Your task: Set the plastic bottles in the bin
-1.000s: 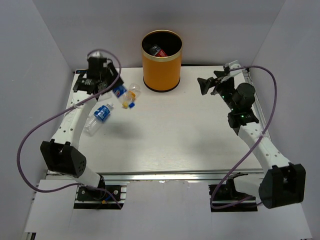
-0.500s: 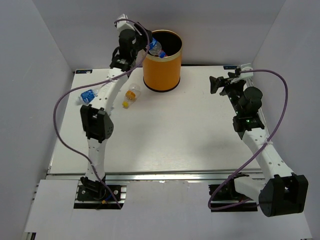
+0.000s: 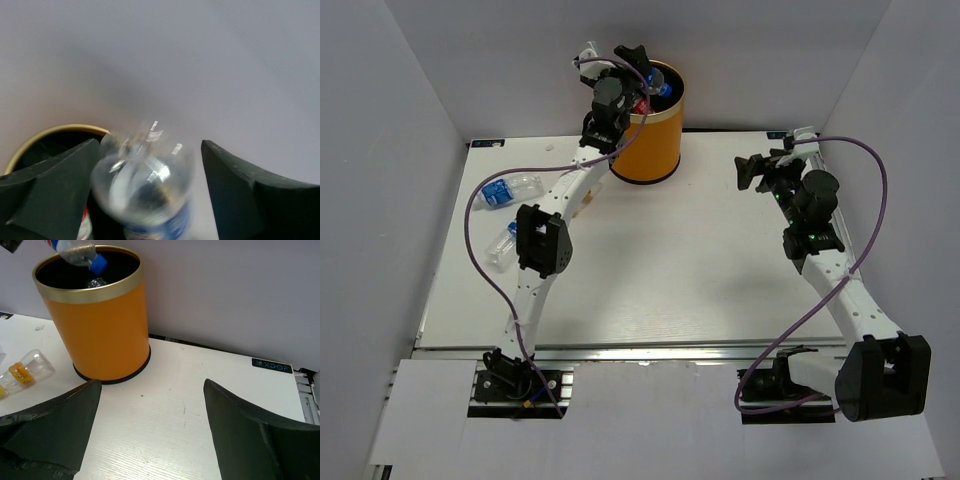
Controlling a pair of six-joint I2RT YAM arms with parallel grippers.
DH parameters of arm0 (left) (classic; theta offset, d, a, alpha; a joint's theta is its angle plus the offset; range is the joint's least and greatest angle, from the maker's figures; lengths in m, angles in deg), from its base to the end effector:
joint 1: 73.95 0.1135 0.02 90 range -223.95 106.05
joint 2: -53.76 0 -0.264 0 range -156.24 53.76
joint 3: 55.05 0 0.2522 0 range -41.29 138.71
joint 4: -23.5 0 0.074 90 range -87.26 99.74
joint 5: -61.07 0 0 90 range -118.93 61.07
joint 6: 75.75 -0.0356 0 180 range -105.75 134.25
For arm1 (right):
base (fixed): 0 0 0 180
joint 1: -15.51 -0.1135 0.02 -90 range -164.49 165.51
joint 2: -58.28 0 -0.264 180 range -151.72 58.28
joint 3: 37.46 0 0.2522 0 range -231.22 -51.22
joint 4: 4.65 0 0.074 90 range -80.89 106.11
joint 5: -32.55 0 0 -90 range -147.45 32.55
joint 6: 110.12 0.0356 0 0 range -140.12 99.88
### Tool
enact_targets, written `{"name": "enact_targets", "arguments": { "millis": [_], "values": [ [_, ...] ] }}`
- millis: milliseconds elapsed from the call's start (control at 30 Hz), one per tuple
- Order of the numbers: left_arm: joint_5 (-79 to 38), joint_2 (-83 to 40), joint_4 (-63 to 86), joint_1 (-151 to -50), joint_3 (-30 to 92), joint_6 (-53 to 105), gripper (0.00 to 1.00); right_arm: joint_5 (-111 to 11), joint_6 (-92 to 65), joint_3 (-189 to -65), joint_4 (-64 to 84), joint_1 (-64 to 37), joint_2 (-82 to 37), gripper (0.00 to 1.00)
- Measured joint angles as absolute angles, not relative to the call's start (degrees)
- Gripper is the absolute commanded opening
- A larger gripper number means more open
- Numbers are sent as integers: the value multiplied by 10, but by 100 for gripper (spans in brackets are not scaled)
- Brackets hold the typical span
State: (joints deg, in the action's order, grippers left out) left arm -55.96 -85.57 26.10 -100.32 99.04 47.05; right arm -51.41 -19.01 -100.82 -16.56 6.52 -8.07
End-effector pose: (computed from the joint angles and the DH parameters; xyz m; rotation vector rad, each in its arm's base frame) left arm 0.5134 -0.2365 0.3813 -0.4815 1.2336 -0.5823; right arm 0.2701 0.0465 0.3591 -0.1845 1.4075 0.2203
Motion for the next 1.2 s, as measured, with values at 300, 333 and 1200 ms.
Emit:
{"name": "enact_targets", "arguments": {
  "millis": [300, 333, 1200],
  "values": [
    [-496, -828, 230, -994, 966, 398, 98, -493, -190, -1010, -158, 65, -94, 89],
    [-488, -818, 217, -994, 959, 385, 98, -490, -190, -1011, -157, 65, -94, 89],
    [-105, -650, -101, -806, 619, 120, 98, -483, -174, -1024, -103, 65, -68, 89]
  ]
}}
